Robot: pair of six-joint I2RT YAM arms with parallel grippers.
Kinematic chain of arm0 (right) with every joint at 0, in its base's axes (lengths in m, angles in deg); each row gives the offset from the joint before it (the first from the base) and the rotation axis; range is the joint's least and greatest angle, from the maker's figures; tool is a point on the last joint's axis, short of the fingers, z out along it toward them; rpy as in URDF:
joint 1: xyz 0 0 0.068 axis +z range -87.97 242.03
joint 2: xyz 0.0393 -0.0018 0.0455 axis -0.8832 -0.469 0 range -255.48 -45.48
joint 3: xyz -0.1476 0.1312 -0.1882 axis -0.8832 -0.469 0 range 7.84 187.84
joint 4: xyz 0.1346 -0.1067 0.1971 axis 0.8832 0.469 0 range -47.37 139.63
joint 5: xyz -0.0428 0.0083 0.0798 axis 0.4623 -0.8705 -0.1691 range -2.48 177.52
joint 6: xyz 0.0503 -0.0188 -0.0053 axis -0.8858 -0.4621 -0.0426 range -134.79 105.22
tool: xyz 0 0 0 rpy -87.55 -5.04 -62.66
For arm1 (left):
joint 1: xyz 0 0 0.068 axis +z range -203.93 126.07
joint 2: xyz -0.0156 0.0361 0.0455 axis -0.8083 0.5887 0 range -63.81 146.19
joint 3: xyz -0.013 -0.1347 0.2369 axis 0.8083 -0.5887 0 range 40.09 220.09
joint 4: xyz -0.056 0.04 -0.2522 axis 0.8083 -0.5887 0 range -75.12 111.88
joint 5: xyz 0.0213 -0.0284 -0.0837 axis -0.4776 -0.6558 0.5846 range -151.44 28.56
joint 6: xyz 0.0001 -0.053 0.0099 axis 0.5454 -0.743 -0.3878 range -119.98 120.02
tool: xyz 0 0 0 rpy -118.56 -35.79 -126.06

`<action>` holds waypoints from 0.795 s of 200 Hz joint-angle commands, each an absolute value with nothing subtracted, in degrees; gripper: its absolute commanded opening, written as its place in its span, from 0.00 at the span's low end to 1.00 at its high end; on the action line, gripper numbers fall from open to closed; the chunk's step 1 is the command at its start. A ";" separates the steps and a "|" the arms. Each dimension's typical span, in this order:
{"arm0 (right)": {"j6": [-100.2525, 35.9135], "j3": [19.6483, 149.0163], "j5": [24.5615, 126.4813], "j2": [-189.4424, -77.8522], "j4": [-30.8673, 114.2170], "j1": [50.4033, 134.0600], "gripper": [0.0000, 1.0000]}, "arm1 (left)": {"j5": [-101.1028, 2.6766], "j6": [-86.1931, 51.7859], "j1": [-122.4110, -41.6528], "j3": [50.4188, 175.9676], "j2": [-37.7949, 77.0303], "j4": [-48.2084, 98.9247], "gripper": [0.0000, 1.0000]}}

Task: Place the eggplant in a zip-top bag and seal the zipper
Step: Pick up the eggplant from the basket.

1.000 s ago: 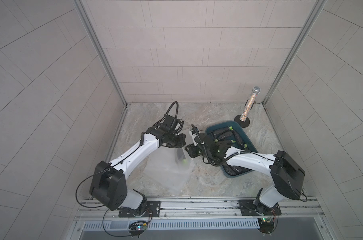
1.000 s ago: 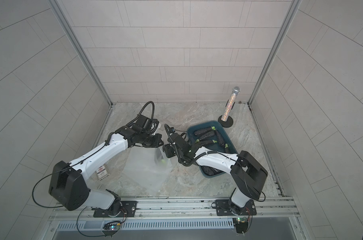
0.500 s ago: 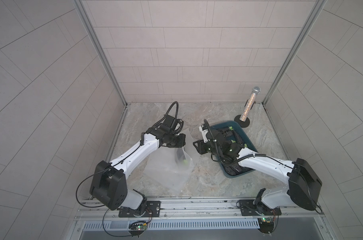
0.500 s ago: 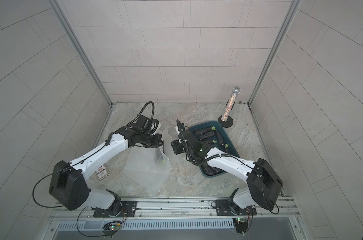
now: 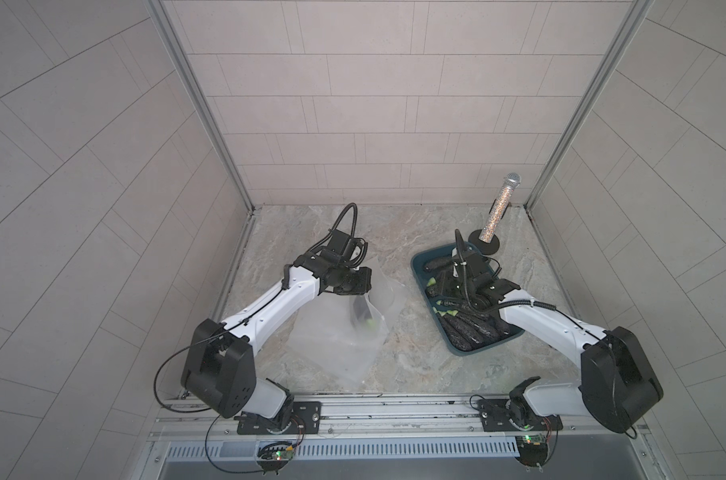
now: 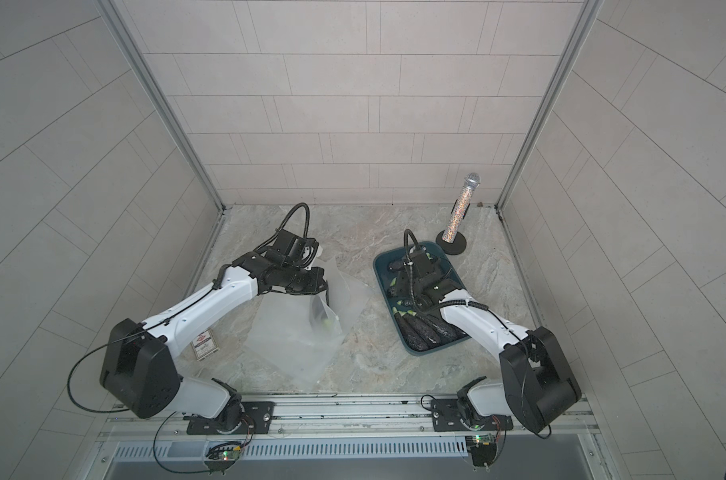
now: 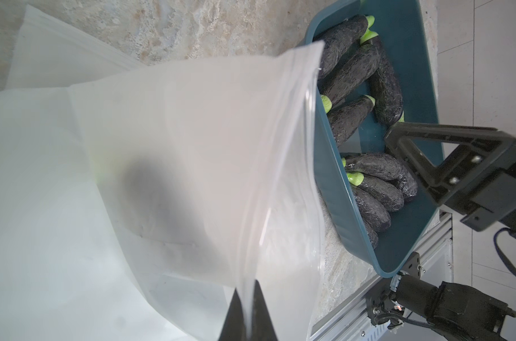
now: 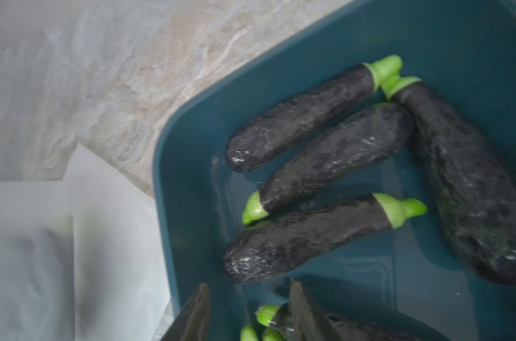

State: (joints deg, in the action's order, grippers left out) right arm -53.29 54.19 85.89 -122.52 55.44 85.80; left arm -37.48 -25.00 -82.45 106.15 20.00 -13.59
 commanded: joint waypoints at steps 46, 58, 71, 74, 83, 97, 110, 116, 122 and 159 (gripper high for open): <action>-58.40 54.49 87.56 -126.57 57.83 82.17 0.48 | -38.04 -24.20 -82.32 106.14 20.21 -13.85 0.00; -59.19 55.05 87.23 -127.73 57.83 81.82 0.48 | -38.14 -24.14 -82.32 106.14 20.12 -13.98 0.00; -60.31 55.77 86.40 -128.97 57.74 81.38 0.48 | -38.15 -24.01 -82.32 106.22 20.21 -14.07 0.00; -60.60 55.94 86.34 -129.20 57.70 81.29 0.48 | -38.09 -24.00 -82.32 106.23 20.26 -14.07 0.00; -61.60 56.26 86.12 -129.85 57.61 81.19 0.48 | -38.08 -24.00 -82.32 106.32 20.30 -14.14 0.00; -63.31 56.20 86.00 -130.38 57.07 81.16 0.49 | -38.11 -23.99 -82.32 106.28 20.21 -14.20 0.00; -65.26 56.14 85.92 -130.77 56.53 81.18 0.49 | -38.24 -23.87 -82.32 106.34 20.20 -14.26 0.00; -66.07 56.16 86.02 -130.96 56.43 81.14 0.49 | -38.20 -23.78 -82.32 106.27 20.21 -14.33 0.00; -67.09 56.25 86.15 -131.13 56.42 81.12 0.50 | -38.24 -23.67 -82.33 106.27 20.30 -14.33 0.00; -70.89 56.48 87.48 -131.92 56.08 81.19 0.50 | -38.14 -23.57 -82.32 106.16 20.31 -14.24 0.00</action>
